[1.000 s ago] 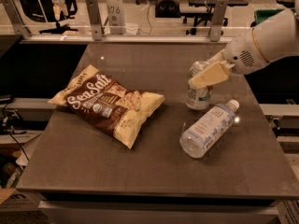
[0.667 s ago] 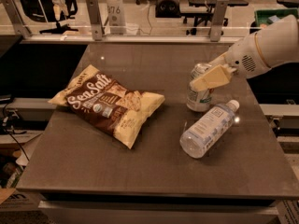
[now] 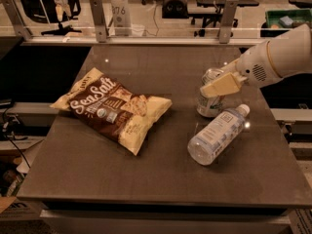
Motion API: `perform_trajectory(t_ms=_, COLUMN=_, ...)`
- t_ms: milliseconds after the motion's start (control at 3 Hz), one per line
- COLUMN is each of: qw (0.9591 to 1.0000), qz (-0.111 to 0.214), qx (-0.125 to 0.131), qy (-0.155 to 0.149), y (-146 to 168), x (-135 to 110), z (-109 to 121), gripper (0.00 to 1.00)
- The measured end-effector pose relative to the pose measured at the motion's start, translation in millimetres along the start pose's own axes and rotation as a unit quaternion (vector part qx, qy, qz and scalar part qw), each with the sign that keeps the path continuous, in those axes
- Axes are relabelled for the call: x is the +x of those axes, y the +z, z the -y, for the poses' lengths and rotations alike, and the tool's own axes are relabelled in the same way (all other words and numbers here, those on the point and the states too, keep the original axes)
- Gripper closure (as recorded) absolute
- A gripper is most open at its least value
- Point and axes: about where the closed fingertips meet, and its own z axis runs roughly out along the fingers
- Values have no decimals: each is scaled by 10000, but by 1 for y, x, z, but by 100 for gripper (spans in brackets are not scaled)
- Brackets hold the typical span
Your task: Move 7up can near blue plastic bottle
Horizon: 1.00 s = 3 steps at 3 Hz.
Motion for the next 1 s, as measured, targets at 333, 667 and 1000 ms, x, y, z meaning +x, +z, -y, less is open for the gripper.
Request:
perform_trajectory(t_ms=333, qw=10000, qz=-41, qx=78, qy=41, y=0, x=5, z=3, gripper=14)
perform_trajectory(t_ms=667, qw=9999, qz=-90, qx=129, qy=72, y=0, x=10, z=5, gripper=0)
perform_trajectory(t_ms=1000, qw=9999, qz=-90, qx=128, qy=71, y=0, x=10, z=5, gripper=0)
